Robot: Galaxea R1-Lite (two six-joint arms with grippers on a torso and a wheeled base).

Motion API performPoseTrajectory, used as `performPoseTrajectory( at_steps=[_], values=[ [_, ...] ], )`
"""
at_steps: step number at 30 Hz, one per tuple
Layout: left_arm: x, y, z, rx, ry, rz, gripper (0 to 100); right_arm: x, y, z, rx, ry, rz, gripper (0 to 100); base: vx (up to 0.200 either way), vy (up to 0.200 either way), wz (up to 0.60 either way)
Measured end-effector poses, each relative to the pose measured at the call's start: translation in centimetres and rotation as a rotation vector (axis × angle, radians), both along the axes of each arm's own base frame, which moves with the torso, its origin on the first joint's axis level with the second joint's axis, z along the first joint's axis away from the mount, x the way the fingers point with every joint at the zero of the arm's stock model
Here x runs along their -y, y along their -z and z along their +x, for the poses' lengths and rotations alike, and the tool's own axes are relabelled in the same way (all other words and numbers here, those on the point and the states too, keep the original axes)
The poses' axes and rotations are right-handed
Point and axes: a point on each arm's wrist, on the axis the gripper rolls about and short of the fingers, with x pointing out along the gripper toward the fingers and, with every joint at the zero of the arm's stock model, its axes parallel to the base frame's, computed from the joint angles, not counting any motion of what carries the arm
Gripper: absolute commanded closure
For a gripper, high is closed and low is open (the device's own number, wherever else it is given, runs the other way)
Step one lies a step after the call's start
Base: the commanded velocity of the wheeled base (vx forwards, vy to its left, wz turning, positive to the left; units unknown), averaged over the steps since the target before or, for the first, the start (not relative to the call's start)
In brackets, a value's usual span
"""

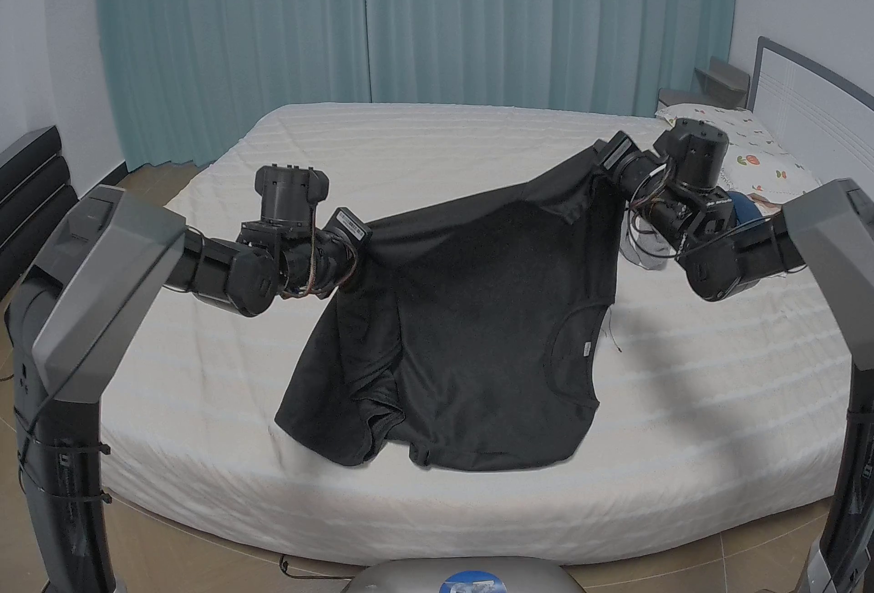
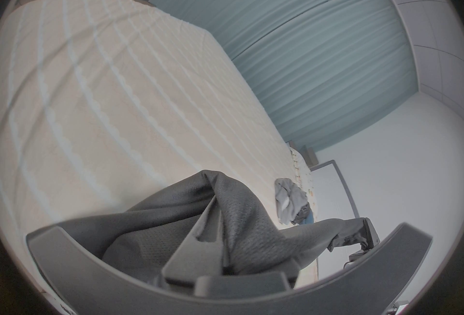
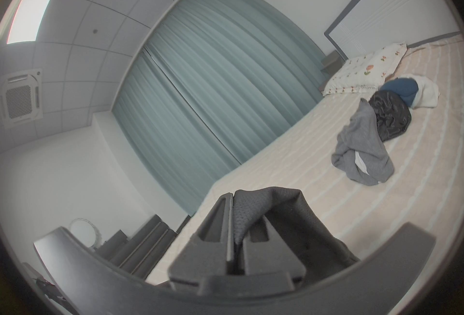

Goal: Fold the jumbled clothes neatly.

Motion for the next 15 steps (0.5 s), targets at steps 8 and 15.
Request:
performPoseTrajectory(
  at_steps=[8, 15],
  values=[
    [0.3, 4.7, 1.7, -0.074, -0.009, 0.027, 100, -1.0, 6.9, 2.3, -0.115, 0.015, -0.035, 0, 0.0, 0.0, 0.0],
    [0.3, 7.2, 2.6, -0.116, -0.02, 0.034, 0, -1.4, 12.1, 3.1, -0.223, 0.01, -0.071, 0, 0.0, 0.0, 0.0]
  ],
)
